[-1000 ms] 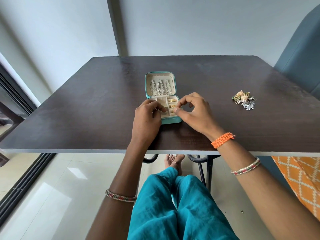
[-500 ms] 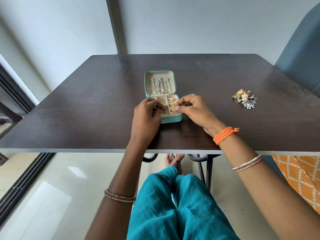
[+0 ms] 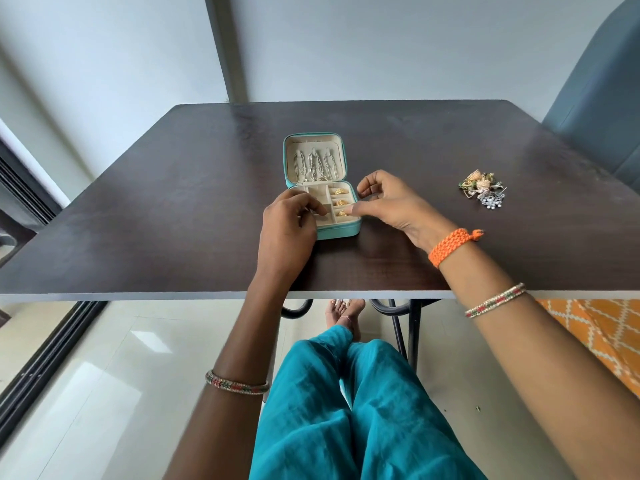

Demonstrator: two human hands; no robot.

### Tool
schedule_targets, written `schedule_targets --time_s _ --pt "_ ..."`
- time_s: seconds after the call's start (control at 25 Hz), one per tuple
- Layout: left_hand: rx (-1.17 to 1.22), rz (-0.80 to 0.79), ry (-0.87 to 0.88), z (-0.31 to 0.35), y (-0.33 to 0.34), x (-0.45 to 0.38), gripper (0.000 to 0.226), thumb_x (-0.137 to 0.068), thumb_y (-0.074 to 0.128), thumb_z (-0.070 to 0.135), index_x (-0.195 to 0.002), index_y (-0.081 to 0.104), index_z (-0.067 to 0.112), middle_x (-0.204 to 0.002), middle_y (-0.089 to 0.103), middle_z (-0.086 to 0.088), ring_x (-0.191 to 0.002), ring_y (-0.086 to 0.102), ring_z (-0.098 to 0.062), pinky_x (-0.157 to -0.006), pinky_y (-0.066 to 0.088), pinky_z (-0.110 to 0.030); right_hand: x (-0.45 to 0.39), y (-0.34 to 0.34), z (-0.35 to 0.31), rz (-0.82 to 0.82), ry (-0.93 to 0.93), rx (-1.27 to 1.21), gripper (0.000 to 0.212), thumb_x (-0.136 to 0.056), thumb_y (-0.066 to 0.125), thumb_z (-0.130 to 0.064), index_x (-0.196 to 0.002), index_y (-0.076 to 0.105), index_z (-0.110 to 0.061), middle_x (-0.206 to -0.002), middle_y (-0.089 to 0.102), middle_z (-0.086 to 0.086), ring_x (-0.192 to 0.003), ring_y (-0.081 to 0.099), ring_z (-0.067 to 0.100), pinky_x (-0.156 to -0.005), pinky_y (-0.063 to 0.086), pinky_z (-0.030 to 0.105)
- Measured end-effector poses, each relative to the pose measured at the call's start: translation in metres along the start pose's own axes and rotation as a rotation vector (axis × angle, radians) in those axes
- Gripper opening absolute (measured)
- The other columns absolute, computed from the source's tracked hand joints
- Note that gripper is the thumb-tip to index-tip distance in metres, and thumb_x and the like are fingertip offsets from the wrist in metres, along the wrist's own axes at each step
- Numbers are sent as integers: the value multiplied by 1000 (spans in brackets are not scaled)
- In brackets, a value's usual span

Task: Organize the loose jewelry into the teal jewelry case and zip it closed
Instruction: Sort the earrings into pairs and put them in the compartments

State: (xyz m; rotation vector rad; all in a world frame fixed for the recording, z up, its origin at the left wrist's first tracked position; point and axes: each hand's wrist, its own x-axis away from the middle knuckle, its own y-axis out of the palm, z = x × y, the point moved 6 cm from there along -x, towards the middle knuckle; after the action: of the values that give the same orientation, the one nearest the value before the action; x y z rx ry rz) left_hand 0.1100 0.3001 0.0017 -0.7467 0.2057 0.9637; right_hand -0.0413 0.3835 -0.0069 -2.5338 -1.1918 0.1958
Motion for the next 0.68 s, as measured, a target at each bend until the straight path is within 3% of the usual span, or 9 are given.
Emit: schedule_targets --time_s 0.08,0.2,0.32,0.44,0.56,0.68 --pt "-3 0 -9 -1 0 -1 31 -79 46 -12 -79 71 6 -99 58 5 -86 55 -7 -65 40 0 4 -10 0 21 -13 -158 21 -79 72 -14 -88 54 -21 -84 54 -4 -75 48 7 -65 41 14" --pt "7 1 -12 -1 1 0 32 -79 46 -12 -78 71 8 -99 59 6 -85 56 -6 -67 41 -1 11 -53 0 212 -94 -267 17 -82 64 -4 -81 58 -20 -75 56 -3 -67 51 7 -58 41 19" --pt "29 -5 -21 -1 0 0 32 -80 46 -12 -78 71 7 -98 58 7 -81 56 -1 -67 41 -1 18 -123 8 470 -131 -103 26 -82 57 2 -73 61 -23 -68 54 -2 -60 48 5 -52 39 16" --pt "51 3 -23 -1 0 0 32 -79 48 -14 -78 71 8 -96 60 7 -81 55 -1 -68 40 0 19 -189 28 619 -112 224 32 -82 55 1 -70 65 -27 -68 60 0 -60 47 6 -60 40 23" --pt "38 6 -27 -2 -1 0 30 -81 50 -12 -79 72 8 -99 61 6 -88 55 -5 -71 41 0 9 -204 45 471 -24 524 17 -89 58 -9 -89 73 -16 -90 70 8 -79 57 13 -76 41 24" --pt "13 8 -30 -1 -1 0 30 -82 51 -11 -79 73 9 -99 60 8 -86 53 -1 -70 42 0 10 -184 46 293 -12 671 14 -85 67 -24 -98 73 -20 -87 67 1 -82 58 14 -77 41 22"
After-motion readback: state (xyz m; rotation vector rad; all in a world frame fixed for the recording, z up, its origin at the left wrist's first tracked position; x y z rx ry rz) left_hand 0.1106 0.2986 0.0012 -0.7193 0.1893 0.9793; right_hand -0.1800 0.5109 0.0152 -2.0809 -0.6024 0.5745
